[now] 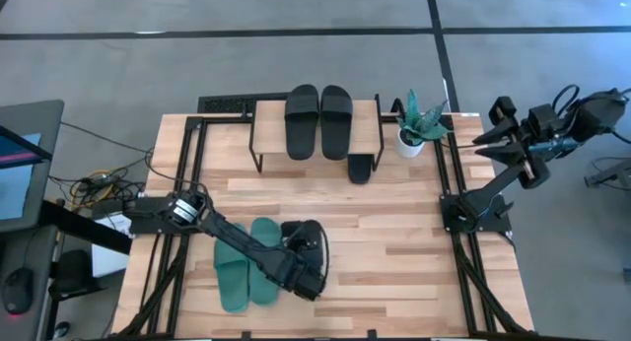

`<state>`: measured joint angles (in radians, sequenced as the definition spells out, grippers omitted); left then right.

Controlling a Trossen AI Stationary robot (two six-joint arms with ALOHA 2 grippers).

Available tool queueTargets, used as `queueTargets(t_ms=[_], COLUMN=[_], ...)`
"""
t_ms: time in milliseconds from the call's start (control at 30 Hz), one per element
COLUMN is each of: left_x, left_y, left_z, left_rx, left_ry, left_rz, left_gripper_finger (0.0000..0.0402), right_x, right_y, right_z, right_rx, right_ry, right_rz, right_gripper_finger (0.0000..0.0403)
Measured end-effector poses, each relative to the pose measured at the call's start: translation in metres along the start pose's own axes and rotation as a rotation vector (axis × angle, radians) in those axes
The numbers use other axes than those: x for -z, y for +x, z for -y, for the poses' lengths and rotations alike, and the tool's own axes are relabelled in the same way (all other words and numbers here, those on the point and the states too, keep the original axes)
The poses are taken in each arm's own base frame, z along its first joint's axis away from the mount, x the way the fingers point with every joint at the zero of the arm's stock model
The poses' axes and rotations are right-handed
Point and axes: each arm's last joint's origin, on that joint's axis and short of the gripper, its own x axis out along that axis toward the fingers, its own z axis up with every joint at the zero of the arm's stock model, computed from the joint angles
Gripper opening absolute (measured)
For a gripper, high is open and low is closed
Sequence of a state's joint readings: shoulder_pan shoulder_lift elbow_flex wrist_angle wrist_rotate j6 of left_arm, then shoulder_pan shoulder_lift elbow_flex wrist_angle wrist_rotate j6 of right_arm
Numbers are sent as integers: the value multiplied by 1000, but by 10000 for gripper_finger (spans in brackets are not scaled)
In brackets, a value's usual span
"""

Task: Pick and place slides into the shelf
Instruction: Put the black slide under the shelf

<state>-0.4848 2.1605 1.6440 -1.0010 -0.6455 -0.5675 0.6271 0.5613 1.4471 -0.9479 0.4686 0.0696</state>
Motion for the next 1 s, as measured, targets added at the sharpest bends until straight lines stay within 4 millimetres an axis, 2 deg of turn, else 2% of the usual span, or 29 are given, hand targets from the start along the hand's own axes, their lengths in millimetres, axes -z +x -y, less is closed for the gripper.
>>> queueTargets(t_ms=[267, 500, 833, 1000], left_x=[-16, -34, -67, -75], left_y=[6, 31, 74, 87], left_z=[-21, -54, -111, -131], left_rx=[-108, -177, -230, -240], left_ry=[-24, -5, 52, 79], left_rz=[33, 28, 67, 82], left_gripper_finger=[2, 2, 1, 1], right_x=[1, 2, 2, 2], right_y=[0, 0, 0, 0], right_z=[0, 0, 0, 0], right_rx=[1, 1, 1, 1], right_ry=[-6, -8, -10, -8], right_rz=[-11, -15, -15, -15], right_gripper_finger=[98, 98, 98, 98])
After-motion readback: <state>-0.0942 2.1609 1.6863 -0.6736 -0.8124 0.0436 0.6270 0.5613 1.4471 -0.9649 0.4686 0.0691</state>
